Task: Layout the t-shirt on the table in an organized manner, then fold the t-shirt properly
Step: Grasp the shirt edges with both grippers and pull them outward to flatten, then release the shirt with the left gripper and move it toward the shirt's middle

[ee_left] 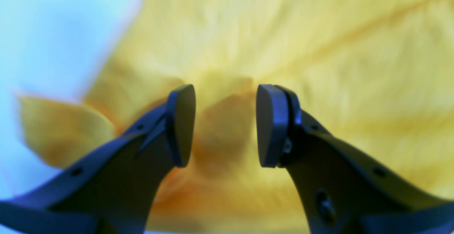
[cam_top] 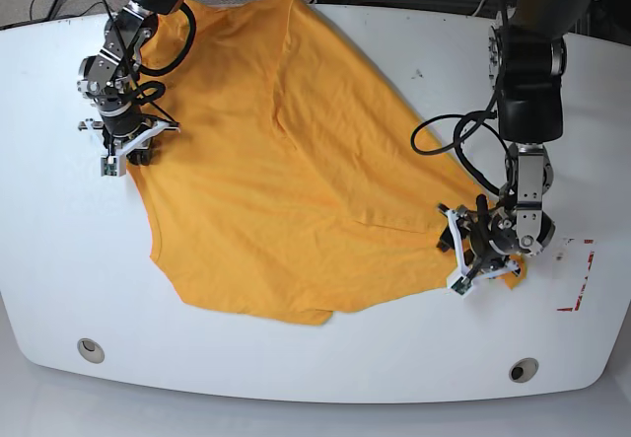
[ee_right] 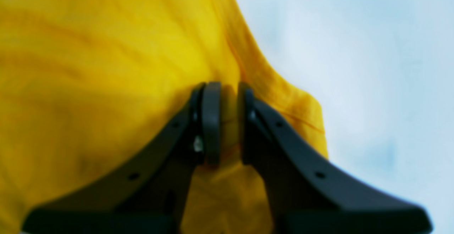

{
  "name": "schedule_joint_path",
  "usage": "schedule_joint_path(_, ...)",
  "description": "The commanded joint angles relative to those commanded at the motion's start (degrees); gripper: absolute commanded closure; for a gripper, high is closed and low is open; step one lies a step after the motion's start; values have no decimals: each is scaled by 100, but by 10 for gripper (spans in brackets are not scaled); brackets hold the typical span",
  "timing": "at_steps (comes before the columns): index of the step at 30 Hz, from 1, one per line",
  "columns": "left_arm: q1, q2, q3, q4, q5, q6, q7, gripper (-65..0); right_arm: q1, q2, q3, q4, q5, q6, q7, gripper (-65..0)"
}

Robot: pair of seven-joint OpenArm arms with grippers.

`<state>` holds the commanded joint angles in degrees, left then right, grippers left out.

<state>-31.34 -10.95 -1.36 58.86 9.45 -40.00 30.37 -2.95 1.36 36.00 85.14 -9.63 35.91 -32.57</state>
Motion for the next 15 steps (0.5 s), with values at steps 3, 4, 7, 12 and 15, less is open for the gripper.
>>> schedule_joint_path(3,18,0,-9,369,0,0,105,-254,0,-18,-343,492,9,53,-220,-87)
schedule_joint_path(4,18,0,-9,492,-35,0,211,-254,0,-18,-448,668,18,53,-325,-87)
schedule_joint_path(7,35,-18,-18,800,-387,0,484,-254,0,-44,-765,1116,26,79,-659,-89)
schedule_joint_path(12,273,-369,-35,1363,-1125,0,897,-254,9,-299,-1415,1820,0,88,-1064,-160)
schedule_joint_path(15,448,-519,-141,1635,-1477,0,993,-254,9,-413,-1811,2057,-9,53,-1187,-289)
